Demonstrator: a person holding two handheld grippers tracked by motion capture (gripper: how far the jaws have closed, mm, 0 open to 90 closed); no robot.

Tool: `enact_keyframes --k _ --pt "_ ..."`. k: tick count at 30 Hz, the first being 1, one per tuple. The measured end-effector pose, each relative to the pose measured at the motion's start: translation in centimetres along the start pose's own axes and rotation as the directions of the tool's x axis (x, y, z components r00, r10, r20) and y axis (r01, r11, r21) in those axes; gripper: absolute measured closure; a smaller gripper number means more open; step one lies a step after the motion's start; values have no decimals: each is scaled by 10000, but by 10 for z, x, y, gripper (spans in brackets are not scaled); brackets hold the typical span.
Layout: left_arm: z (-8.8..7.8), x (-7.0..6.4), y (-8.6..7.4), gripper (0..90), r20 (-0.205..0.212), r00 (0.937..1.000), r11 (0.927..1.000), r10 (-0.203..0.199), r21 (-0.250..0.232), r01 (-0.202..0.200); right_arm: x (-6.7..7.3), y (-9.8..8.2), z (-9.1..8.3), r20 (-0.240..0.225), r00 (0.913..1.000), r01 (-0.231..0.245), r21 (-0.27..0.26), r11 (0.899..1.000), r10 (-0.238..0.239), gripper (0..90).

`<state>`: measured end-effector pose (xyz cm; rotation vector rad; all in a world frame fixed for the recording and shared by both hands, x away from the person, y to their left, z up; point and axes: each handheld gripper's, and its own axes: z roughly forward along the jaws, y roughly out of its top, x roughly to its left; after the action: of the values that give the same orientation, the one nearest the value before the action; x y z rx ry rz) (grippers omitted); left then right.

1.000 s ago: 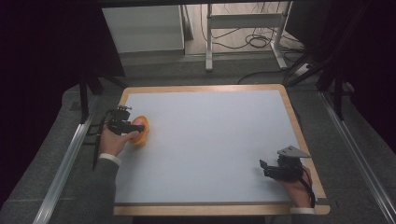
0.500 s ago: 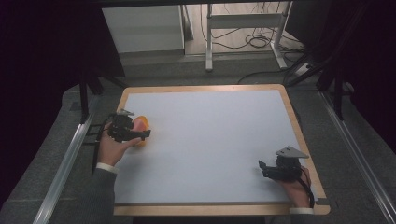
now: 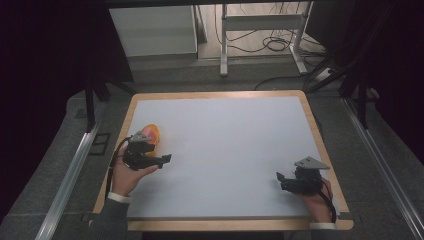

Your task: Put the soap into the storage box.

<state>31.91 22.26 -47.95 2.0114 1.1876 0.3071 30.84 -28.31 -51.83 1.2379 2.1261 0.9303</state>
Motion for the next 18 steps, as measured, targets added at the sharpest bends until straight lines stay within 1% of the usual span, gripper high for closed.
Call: enact_keyframes --k 4,7,10,14,16,18 --pt "5 -10 -12 203 262 9995 9997 179 -144 -175 2 1 0 -13 10000 60 -25 10000 -60 142" --pt "9 -15 -24 199 303 9995 9999 74 -80 -72 3 1 0 -6 10000 55 10 10000 -55 142" --pt "14 -19 -37 199 555 9984 9999 -93 -125 100 3 1 1 2 10000 52 -15 10000 -52 142" --pt "19 -23 -51 199 588 9982 10000 -82 9 81 4 1 0 20 10000 49 -14 10000 -49 142" --pt "21 -24 -54 199 469 9989 9999 40 102 -45 4 1 0 19 10000 37 -23 10000 -36 142" --pt "22 -24 -55 202 561 9984 10000 -48 50 45 3 1 0 30 10000 -6 -47 10000 7 142"
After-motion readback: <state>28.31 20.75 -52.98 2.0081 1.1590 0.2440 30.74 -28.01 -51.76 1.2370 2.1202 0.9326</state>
